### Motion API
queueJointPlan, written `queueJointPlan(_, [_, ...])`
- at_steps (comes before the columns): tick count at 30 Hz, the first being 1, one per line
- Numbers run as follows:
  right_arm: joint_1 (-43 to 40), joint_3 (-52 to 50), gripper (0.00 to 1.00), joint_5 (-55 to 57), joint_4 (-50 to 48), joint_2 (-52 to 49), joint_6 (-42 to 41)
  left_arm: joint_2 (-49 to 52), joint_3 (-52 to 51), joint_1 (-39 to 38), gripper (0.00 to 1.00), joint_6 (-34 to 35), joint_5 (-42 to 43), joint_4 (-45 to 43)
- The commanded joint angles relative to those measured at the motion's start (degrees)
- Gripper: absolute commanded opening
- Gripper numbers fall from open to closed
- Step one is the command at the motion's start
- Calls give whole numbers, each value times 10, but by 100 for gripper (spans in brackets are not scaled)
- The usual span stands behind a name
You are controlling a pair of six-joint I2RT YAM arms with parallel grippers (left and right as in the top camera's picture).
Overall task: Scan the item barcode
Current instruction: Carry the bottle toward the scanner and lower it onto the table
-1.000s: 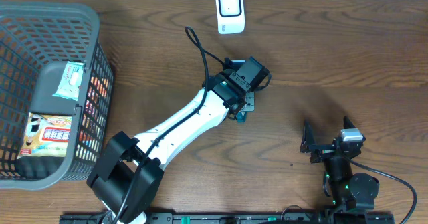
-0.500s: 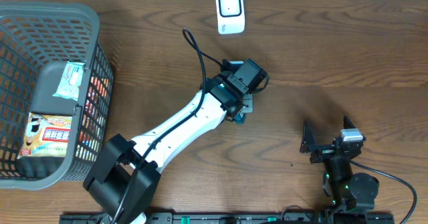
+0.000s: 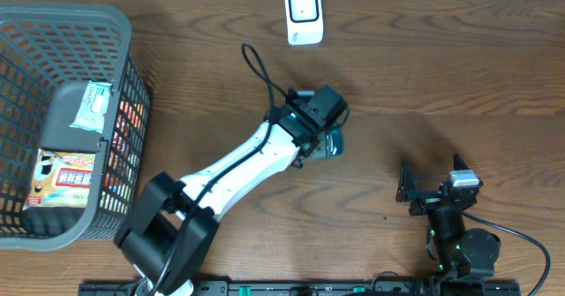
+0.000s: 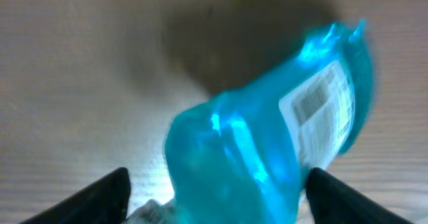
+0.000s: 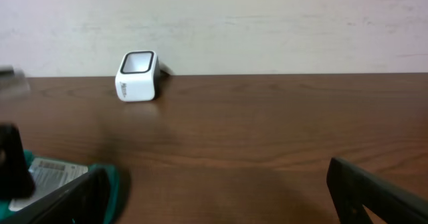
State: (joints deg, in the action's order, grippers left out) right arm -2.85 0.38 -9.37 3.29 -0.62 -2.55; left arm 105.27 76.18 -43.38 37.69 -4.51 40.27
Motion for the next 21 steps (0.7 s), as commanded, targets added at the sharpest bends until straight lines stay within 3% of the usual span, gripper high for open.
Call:
queueJointPlan(1, [3, -1, 99, 2, 2, 2, 5, 6, -9, -1, 88, -3, -6, 12])
queueJointPlan(21, [3, -1, 99, 2, 2, 2, 5, -138, -9, -1, 94, -20, -7, 25])
